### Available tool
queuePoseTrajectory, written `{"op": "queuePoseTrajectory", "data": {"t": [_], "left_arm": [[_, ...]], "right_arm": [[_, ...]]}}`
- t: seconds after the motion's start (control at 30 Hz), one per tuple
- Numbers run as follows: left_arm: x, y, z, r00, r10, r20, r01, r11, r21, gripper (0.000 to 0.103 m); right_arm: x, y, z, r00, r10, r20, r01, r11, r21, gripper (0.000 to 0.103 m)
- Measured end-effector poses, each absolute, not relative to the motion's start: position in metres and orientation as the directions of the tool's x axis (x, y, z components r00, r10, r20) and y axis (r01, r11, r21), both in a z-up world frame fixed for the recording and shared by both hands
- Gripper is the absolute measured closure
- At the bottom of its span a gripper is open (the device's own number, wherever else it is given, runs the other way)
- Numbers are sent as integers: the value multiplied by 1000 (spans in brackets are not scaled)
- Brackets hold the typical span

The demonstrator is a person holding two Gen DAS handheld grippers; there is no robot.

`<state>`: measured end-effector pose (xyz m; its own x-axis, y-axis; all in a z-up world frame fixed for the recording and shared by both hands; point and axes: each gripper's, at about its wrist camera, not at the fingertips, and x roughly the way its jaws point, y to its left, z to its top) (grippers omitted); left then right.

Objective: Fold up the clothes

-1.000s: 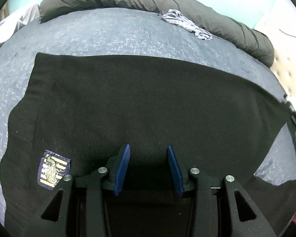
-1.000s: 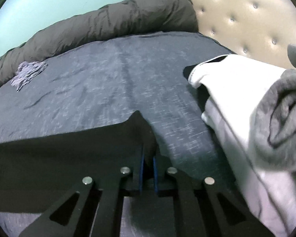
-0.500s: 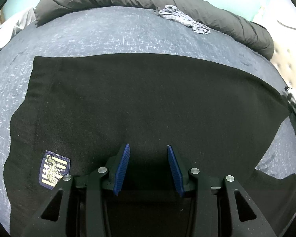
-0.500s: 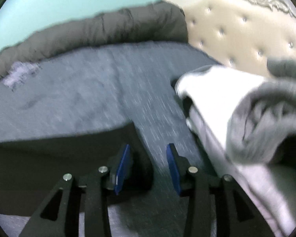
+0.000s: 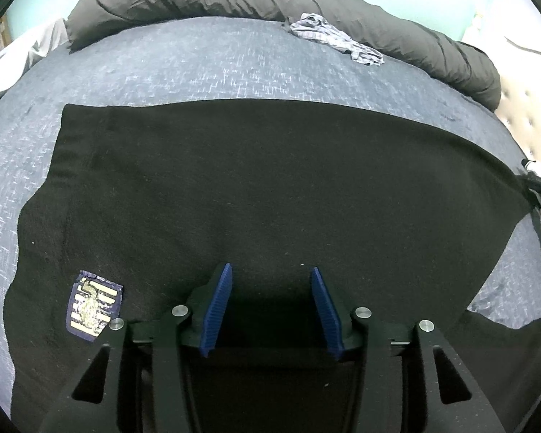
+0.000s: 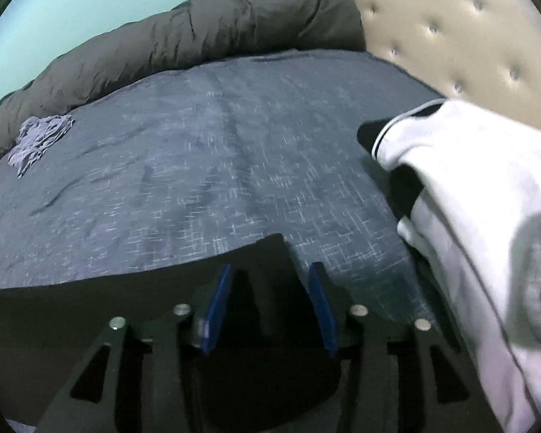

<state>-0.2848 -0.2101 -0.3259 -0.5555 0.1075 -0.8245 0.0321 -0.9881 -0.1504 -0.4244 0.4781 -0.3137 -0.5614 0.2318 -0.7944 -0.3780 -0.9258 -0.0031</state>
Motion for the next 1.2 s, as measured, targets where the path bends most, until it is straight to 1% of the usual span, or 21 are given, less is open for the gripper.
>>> {"op": "queuePoseTrajectory", "data": {"t": [0.1,0.17,0.2,0.23,0.3,0.53,0.6,0.63,0.67,0.7,0.8,0.87,0.97,1.07,1.13,1.2], "left_arm": [[-280,-213,-326,-572,114,-813,41,-985,-166,51],[-277,-215,-327,-582,113,-805,47,-984,-172,51],[-276,-214,-328,-584,108,-804,45,-985,-166,50],[-276,-213,-328,-586,103,-804,43,-986,-158,50],[-276,-211,-328,-588,99,-803,42,-987,-153,50],[-276,-214,-330,-597,115,-794,47,-983,-177,50],[-275,-214,-330,-598,117,-793,48,-982,-182,50],[-275,-213,-330,-598,114,-793,47,-983,-176,50],[-275,-212,-331,-598,110,-794,46,-984,-171,50],[-275,-212,-331,-598,106,-794,44,-985,-165,50],[-275,-212,-331,-599,105,-794,43,-986,-163,50],[-275,-213,-330,-599,111,-793,45,-984,-172,50],[-274,-212,-329,-600,111,-792,44,-984,-171,50],[-274,-212,-329,-603,111,-790,48,-984,-174,50],[-274,-215,-328,-603,124,-788,55,-979,-196,50],[-273,-219,-325,-596,145,-790,64,-972,-227,50]], "right_arm": [[-429,482,-320,-570,185,-801,-354,-935,36,57],[-432,483,-322,-570,176,-802,-340,-940,35,77],[-433,482,-323,-571,174,-803,-333,-942,33,91],[-434,481,-323,-572,181,-800,-332,-943,25,94],[-435,482,-321,-588,176,-790,-330,-943,35,97],[-437,489,-315,-581,285,-762,-398,-916,-39,97],[-442,483,-317,-567,320,-759,-392,-915,-93,95],[-444,480,-318,-560,341,-755,-390,-913,-123,92],[-443,477,-316,-554,380,-741,-397,-903,-166,89],[-438,477,-312,-552,406,-728,-412,-892,-184,89],[-424,472,-293,-606,394,-691,-420,-896,-142,89],[-413,463,-283,-644,343,-684,-390,-916,-93,89],[-396,432,-281,-670,197,-716,-256,-966,-26,89],[-386,403,-296,-615,96,-783,-157,-988,1,89],[-378,401,-305,-571,81,-817,-192,-981,37,89],[-362,402,-303,-574,90,-814,-268,-960,83,89]]}}
